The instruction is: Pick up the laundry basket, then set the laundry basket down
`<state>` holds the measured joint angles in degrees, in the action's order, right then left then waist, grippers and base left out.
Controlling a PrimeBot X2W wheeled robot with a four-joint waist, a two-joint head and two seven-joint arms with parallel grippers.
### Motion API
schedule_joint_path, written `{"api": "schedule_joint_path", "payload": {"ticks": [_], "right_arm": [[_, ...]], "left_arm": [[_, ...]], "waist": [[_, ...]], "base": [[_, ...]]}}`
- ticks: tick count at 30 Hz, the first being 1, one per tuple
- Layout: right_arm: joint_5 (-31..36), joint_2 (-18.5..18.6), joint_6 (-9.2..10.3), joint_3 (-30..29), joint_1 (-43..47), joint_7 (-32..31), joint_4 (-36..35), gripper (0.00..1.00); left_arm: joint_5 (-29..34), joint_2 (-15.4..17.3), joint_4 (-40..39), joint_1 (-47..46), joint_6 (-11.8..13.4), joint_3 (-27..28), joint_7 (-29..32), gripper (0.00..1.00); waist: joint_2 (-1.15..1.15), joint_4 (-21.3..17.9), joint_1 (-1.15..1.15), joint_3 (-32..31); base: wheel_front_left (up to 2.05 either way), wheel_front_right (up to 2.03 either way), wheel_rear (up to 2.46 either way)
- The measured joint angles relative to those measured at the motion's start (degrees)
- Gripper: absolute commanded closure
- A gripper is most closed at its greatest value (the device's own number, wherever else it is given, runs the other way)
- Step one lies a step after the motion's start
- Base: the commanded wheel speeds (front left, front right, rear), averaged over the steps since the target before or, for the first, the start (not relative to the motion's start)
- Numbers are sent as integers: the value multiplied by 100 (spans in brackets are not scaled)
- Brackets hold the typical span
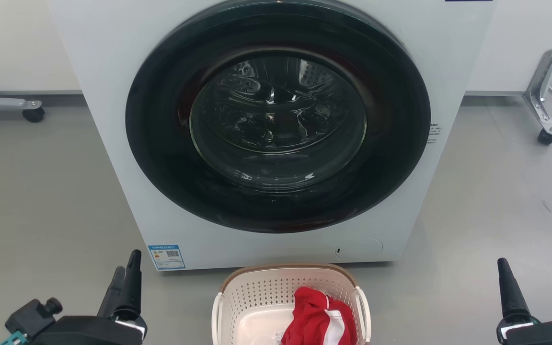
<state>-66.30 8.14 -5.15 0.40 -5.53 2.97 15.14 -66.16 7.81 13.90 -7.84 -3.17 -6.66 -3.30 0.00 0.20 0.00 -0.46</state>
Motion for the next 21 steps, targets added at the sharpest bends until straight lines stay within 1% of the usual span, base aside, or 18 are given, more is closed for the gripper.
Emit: {"api": "schedule_joint_path", "payload": {"ticks": [4, 7, 12, 18, 21], "right_arm": [[225, 57, 57, 60, -4, 37, -19, 0], [590, 137, 156, 199, -9, 116, -47, 0], [1138, 249, 271, 437, -34, 219, -51, 0], [1696, 378, 365, 670, -107, 325, 19, 0], [2025, 423, 417, 812, -108, 425, 67, 0]], "left_arm": [[238, 55, -22, -4, 74, -99, -35, 0], [560, 143, -46, -4, 177, -214, -94, 0], [1033, 234, -92, -5, 277, -403, -196, 0], [1471, 299, -103, -10, 424, -558, -328, 0], [1802, 344, -94, -10, 482, -670, -397, 0]], "waist": [[0, 2, 0, -4], [0, 4, 0, -8], [0, 7, 0, -11], [0, 22, 0, -12], [0, 33, 0, -14]], "base": [[0, 0, 0], [0, 0, 0], [0, 0, 0], [0, 0, 0], [0, 0, 0]]}}
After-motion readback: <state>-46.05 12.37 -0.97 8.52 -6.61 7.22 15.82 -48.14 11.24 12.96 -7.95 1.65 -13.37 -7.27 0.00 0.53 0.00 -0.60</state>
